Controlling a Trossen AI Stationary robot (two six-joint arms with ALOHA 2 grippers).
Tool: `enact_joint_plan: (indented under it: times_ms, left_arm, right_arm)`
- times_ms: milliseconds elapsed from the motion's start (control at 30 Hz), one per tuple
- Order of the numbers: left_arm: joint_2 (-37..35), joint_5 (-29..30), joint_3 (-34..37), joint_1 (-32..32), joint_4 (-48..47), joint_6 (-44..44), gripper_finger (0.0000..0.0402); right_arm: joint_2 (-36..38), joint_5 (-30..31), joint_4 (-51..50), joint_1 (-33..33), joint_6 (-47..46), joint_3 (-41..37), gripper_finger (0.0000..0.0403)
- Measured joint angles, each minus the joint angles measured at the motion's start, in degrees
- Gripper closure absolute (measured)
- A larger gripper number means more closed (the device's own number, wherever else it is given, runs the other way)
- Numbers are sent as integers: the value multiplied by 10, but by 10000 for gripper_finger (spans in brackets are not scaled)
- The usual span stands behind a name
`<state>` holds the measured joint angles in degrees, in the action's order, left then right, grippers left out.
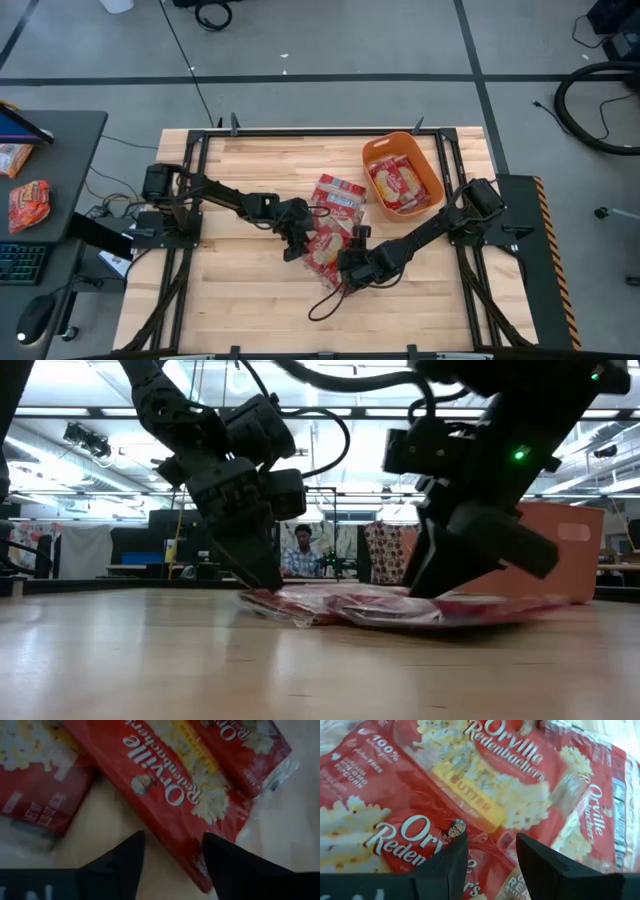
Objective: Sort popcorn bags into baskets
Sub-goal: Put the red popcorn bag into the orange bin
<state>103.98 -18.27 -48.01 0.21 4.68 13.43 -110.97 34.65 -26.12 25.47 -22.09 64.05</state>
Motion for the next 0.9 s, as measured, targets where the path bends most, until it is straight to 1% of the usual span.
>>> enact_joint_plan:
  times_ms: [67,133,233,333,500,600,667,733,800,900]
  left_arm:
    - [11,-5,-1,0,14,14,181]
    - [12,-14,-2,0,16,18,174]
    - [12,-12,-1,-3,19,24,180]
    - [10,-12,-1,-3,18,28,214]
    - [10,-20,0,-4,12,24,302]
    - [10,-21,0,-4,13,22,355]
    - [6,-25,0,-4,10,11,383]
    - [-6,-25,0,-4,3,1,392]
    - [-23,-22,0,-4,-8,-9,391]
    - [-54,3,0,-8,-32,-29,390]
  right_arm:
    - [0,-3,9,-4,14,0,231]
    - [-1,-11,18,-10,22,0,231]
    - [0,-20,25,-18,22,0,231]
    - [0,-30,35,-24,22,0,231]
    - [-1,-32,41,-24,32,17,231]
    - [2,-20,8,-19,42,49,232]
    - [2,-12,-21,-18,43,74,232]
    - [2,-11,-54,-18,43,95,233]
    - [2,-5,-101,-19,26,116,233]
    - [10,22,-179,-20,-9,150,233]
